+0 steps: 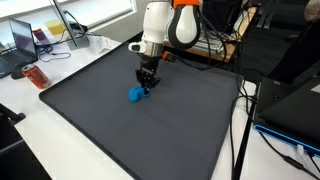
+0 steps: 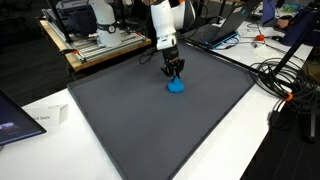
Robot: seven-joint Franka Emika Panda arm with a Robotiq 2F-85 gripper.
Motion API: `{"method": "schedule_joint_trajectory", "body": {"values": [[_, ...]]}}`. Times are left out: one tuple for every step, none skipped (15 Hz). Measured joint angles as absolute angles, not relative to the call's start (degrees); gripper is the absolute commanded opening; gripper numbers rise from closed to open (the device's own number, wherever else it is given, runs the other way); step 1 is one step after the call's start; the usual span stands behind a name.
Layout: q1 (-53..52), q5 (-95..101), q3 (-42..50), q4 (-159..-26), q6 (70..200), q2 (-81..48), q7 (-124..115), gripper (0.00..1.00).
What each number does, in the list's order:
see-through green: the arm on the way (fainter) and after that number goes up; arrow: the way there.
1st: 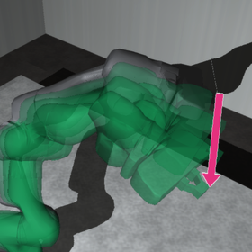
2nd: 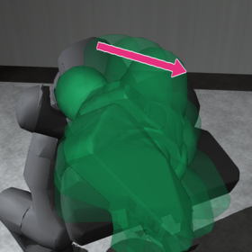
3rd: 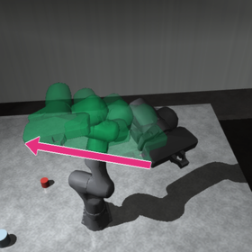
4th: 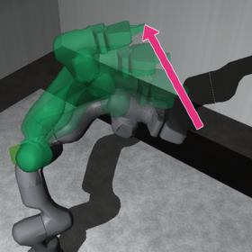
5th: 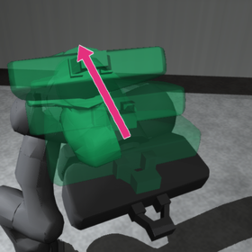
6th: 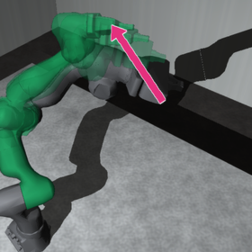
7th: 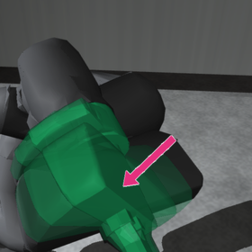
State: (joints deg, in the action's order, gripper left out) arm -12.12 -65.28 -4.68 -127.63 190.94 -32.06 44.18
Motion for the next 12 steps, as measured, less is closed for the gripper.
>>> {"method": "schedule_joint_trajectory", "body": {"values": [[-12.1,-61.0,-4.2,-128.7,190.2,-31.6,41.2,0.64],[-12.1,-56.4,-3.5,-129.8,189.2,-31.0,38.1,0.70],[-12.1,-51.8,-2.6,-131.0,188.0,-30.3,35.1,0.79],[-12.1,-47.1,-1.6,-132.3,187.0,-29.3,32.1,0.85],[-12.1,-42.5,-0.4,-133.4,185.8,-28.2,29.3,0.93],[-12.0,-37.9,0.8,-134.6,184.5,-27.0,26.4,0.99],[-12.0,-33.3,2.1,-135.5,183.1,-25.7,23.6,1.00],[-11.7,-28.7,3.1,-136.4,181.4,-24.3,21.0,1.00],[-11.0,-24.0,3.6,-136.9,179.2,-22.8,18.3,1.00],[-10.2,-20.0,3.7,-137.2,176.9,-21.2,16.1,1.00],[-9.5,-16.7,3.7,-137.4,174.5,-19.7,14.4,1.00],[-8.6,-14.3,3.4,-137.4,171.9,-18.1,13.2,1.00]]}}
